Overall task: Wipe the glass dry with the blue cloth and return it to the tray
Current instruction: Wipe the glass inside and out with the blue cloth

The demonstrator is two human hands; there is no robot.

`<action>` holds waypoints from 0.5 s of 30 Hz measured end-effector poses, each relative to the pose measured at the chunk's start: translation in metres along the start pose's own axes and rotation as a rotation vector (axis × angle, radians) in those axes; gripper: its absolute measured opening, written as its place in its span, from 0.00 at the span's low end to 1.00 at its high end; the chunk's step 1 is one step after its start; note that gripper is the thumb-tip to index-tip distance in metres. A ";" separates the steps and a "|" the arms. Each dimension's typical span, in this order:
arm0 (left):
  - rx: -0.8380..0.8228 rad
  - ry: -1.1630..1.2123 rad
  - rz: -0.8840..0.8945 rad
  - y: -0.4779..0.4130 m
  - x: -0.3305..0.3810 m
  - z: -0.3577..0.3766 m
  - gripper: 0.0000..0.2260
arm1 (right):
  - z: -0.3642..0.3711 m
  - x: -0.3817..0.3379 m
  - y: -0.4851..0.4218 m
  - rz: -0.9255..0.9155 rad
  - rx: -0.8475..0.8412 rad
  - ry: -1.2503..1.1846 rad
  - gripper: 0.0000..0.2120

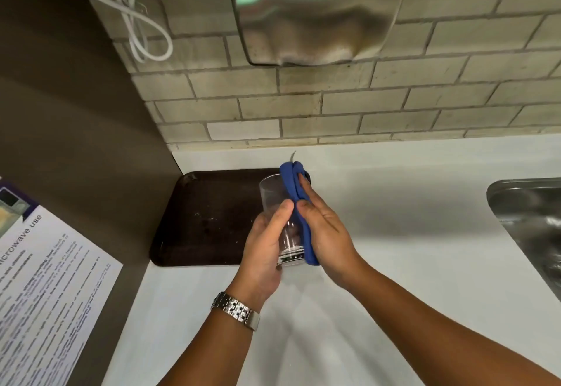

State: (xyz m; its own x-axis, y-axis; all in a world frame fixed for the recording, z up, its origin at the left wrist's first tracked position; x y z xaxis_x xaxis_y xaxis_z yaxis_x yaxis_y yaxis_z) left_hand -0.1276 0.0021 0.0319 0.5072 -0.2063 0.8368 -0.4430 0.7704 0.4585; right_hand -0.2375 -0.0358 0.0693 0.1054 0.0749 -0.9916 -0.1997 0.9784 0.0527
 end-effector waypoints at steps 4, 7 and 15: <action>0.114 -0.127 0.092 -0.009 0.006 -0.010 0.21 | 0.010 0.003 0.016 -0.182 -0.074 0.166 0.24; 0.074 -0.045 0.141 -0.006 0.010 -0.007 0.25 | 0.004 0.001 0.009 -0.171 -0.012 0.111 0.24; 0.110 0.015 0.265 0.000 0.018 -0.005 0.34 | 0.012 0.008 0.022 0.037 0.084 -0.072 0.20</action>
State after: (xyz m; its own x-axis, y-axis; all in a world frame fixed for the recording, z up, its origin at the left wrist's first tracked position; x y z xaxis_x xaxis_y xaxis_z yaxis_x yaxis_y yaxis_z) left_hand -0.1150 0.0020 0.0451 0.3731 0.0031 0.9278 -0.6388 0.7261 0.2544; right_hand -0.2291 -0.0112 0.0639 0.1699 0.1218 -0.9779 -0.1227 0.9872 0.1016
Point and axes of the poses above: each hand's wrist, its own y-axis away from the middle knuckle, its own z-axis out of the palm, x = y × z, the point moved 5 cm from there along -y, towards the middle knuckle, and after that the axes turned 13 degrees about x, right-handed, at the moved point
